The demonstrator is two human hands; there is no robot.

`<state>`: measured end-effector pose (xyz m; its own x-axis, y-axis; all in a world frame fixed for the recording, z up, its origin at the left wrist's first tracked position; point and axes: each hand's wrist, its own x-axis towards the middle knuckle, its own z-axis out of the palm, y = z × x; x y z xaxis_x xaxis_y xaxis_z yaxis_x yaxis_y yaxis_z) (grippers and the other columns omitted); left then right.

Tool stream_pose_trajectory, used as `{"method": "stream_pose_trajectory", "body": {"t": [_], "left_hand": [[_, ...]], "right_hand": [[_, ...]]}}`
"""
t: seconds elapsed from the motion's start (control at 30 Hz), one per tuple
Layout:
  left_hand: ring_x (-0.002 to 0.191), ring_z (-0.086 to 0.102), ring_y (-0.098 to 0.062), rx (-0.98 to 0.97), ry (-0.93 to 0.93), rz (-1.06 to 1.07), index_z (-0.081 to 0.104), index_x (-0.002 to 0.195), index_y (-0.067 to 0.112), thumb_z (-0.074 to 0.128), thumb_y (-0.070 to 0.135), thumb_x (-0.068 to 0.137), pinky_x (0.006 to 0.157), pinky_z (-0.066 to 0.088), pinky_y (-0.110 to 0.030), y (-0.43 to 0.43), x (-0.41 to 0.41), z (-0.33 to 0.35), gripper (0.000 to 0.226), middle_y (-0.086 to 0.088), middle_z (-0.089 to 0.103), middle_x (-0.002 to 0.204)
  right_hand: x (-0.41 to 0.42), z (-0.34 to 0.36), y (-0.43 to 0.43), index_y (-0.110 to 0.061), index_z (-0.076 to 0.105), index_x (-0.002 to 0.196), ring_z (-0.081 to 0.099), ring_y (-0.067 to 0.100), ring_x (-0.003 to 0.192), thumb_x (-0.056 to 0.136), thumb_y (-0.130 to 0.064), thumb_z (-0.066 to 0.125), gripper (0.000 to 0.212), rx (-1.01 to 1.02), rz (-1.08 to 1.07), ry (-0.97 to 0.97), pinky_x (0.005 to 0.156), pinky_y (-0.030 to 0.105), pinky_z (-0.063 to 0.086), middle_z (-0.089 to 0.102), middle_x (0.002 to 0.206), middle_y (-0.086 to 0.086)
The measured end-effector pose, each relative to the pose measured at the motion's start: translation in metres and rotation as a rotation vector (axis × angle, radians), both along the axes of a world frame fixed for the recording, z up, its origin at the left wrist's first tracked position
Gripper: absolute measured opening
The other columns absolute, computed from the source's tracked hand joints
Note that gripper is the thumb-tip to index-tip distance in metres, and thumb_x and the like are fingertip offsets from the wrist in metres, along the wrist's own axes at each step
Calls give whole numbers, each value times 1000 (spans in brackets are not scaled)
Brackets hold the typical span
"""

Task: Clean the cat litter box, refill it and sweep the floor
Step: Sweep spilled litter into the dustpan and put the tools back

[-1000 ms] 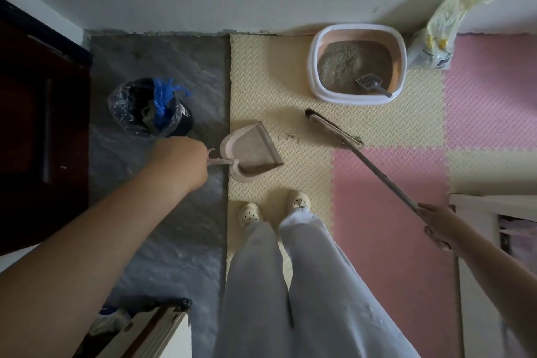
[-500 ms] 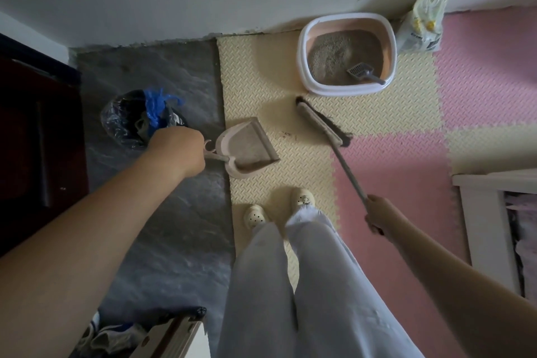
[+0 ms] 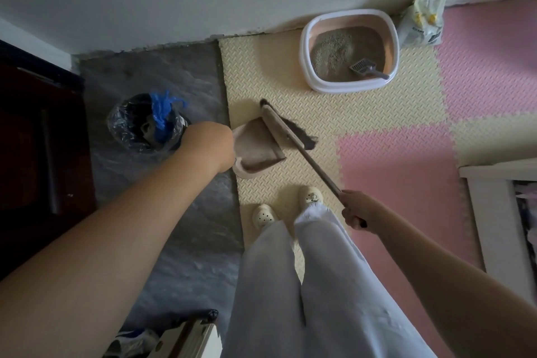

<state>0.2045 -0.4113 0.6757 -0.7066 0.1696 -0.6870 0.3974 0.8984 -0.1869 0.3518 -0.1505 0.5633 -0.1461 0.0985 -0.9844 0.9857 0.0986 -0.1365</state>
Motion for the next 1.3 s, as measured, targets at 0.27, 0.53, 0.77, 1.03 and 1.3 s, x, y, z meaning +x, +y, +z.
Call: {"method": "stream_pose_trajectory", "body": {"t": [0.27, 0.53, 0.77, 1.03, 1.3], "left_hand": [[73, 48, -21, 26, -5, 40, 53, 87, 12, 50, 19, 90, 62, 39, -30, 0, 7, 6, 8, -3, 45, 72], [69, 57, -22, 75, -252, 320, 59, 84, 7, 53, 38, 90, 63, 43, -29, -22, -8, 8, 33, -7, 61, 74], [59, 54, -14, 251, -675, 968, 53, 111, 10, 53, 44, 93, 47, 46, -23, -61, -27, 4, 38, -12, 64, 95], [54, 54, -14, 331, -525, 862, 65, 92, 4, 62, 22, 88, 46, 43, -24, -56, -13, -8, 19, -8, 66, 80], [62, 67, -25, 388, -250, 610, 69, 74, 4, 72, 40, 75, 61, 50, -33, -61, 0, -3, 36, -10, 71, 67]], "right_hand": [[15, 34, -4, -17, 46, 90, 20, 6, 33, 99, -23, 38, 14, -159, -37, -48, 28, 12, 17, 29, 46, -4], [27, 80, 27, -37, 57, 101, 24, 8, 38, 102, -27, 34, 25, -33, 98, 98, 34, 12, 18, 33, 51, -2], [0, 50, 24, -32, 49, 114, 32, 15, 41, 101, -20, 33, 23, 163, 222, 212, 36, 18, 25, 41, 57, 7], [-23, -12, -41, -14, 39, 74, 29, 9, 28, 96, -7, 29, 25, 46, 99, 70, 32, 15, 21, 32, 54, 3], [1, 3, -72, -15, 34, 69, 22, 7, 28, 96, -17, 33, 27, -183, -248, -98, 29, 11, 17, 26, 43, -2]]}}
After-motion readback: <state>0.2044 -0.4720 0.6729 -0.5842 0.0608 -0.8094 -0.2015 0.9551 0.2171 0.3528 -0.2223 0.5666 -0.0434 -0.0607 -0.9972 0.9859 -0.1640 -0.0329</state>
